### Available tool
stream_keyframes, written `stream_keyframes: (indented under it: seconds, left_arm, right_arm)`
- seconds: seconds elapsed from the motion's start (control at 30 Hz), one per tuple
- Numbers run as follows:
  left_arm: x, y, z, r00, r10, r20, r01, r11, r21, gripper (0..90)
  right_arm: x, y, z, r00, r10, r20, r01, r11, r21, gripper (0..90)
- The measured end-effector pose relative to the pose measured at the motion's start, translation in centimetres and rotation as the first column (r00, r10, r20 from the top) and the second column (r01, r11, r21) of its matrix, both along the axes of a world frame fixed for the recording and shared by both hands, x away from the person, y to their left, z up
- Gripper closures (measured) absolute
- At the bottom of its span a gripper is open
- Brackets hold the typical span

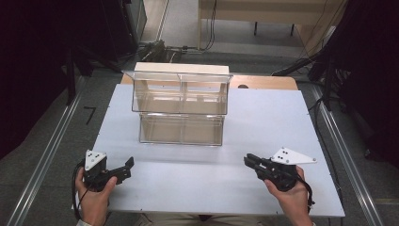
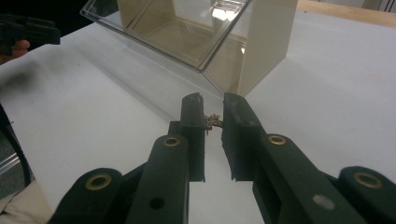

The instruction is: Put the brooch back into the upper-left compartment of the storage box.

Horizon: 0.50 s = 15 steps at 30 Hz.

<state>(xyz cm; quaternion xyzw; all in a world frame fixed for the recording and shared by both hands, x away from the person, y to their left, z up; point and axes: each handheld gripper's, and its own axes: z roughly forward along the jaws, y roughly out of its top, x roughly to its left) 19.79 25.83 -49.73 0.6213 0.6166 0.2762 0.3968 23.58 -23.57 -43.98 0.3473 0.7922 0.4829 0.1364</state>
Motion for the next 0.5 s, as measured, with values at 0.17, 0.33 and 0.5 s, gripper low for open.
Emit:
stream_keyframes:
  seconds: [0.17, 0.33, 0.5]
  left_arm:
    - [0.0, 0.0, 0.0, 1.0000, 0.000, 0.001, 0.000, 1.0000, 0.001, 1.4]
    - [0.0, 0.0, 0.0, 1.0000, 0.001, 0.001, -0.001, 1.0000, 0.001, 1.4]
    - [0.0, 0.0, 0.0, 1.0000, 0.002, 0.001, -0.002, 1.0000, 0.002, 1.4]
  right_arm:
    - [0.1, 0.4, 0.2, 0.9999, 0.008, 0.006, -0.008, 1.000, 0.003, 76.9]
    - [0.2, 0.8, 0.5, 0.9997, 0.020, 0.014, -0.020, 1.000, 0.006, 76.9]
    - [0.3, 1.4, 0.9, 0.9992, 0.032, 0.023, -0.032, 0.999, 0.011, 76.9]
